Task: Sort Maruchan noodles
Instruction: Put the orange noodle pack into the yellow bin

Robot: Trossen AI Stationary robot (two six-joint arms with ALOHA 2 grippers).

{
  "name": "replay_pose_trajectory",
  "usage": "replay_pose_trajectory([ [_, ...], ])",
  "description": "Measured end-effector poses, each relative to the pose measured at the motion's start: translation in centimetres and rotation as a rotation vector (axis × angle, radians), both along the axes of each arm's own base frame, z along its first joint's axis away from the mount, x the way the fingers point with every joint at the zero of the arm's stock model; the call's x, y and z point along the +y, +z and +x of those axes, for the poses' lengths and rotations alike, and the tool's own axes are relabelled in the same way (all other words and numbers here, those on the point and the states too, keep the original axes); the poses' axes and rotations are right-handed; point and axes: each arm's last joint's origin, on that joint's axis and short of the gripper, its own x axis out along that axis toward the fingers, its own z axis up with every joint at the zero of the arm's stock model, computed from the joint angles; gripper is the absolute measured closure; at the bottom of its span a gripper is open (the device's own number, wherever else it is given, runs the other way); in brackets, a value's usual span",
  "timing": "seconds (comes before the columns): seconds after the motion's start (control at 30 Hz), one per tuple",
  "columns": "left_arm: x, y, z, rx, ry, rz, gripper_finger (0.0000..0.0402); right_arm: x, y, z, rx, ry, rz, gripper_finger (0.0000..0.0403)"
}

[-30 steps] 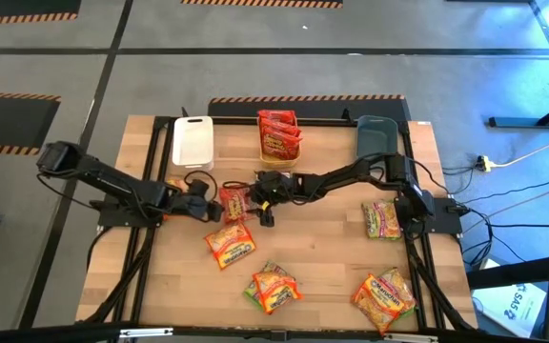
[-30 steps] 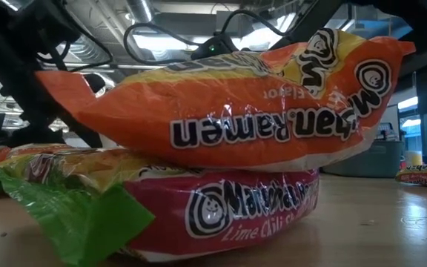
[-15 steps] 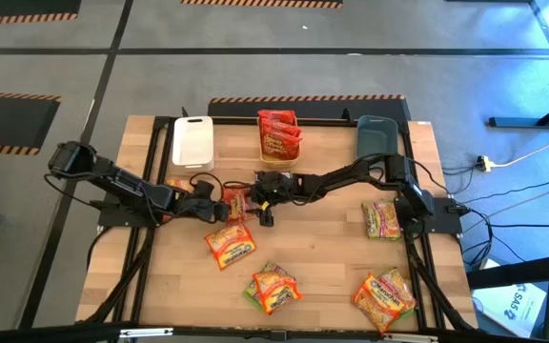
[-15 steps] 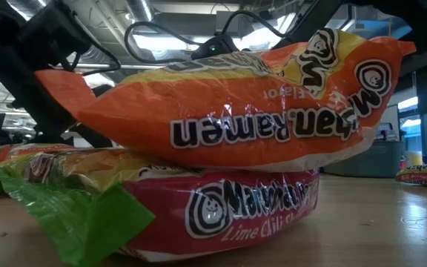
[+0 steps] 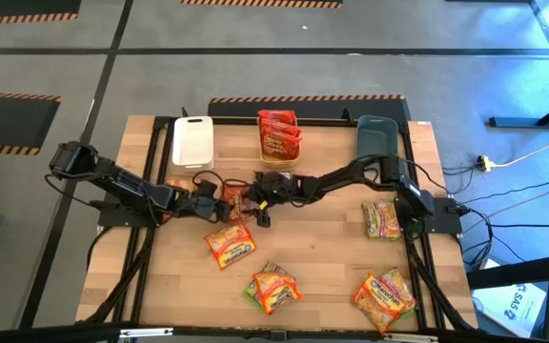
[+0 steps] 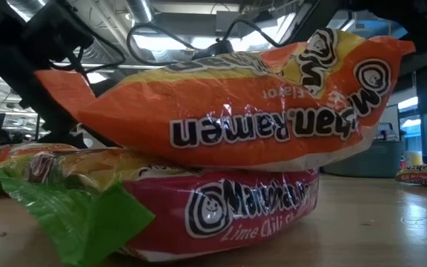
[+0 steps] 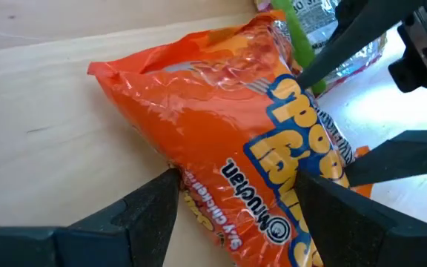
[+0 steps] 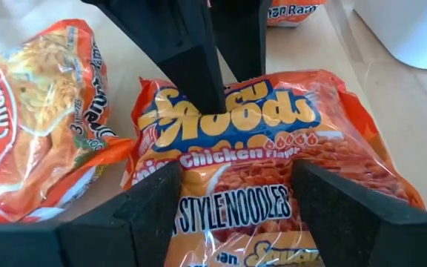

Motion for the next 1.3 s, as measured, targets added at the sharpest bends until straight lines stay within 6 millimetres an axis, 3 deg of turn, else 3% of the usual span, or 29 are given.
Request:
replay_pose_trajectory([
  [0.6,0.2,0.3,0.1,0.005,-0.059,0.044,0.0137,0.0,0.1,0.2,-0.042,0.003,-0.009,0.0144],
  [1.03,-0.1,1.6,-0.5,-0.014,-0.151,0.058,0.0137,0.1,0.3,0.3,-0.072,0.034,0.005,0.0144],
  [1.2,0.0,2.3,-1.0,-0.001,-0.165,0.071,0.0137,0.1,1.8,0.3,-0.064,0.027,0.003,0.0144],
  [1.3,0.0,2.7,-1.2,-0.009,-0.19,0.095,0.0138,0.1,4.0,-0.2,-0.041,0.018,0.015,0.0144],
])
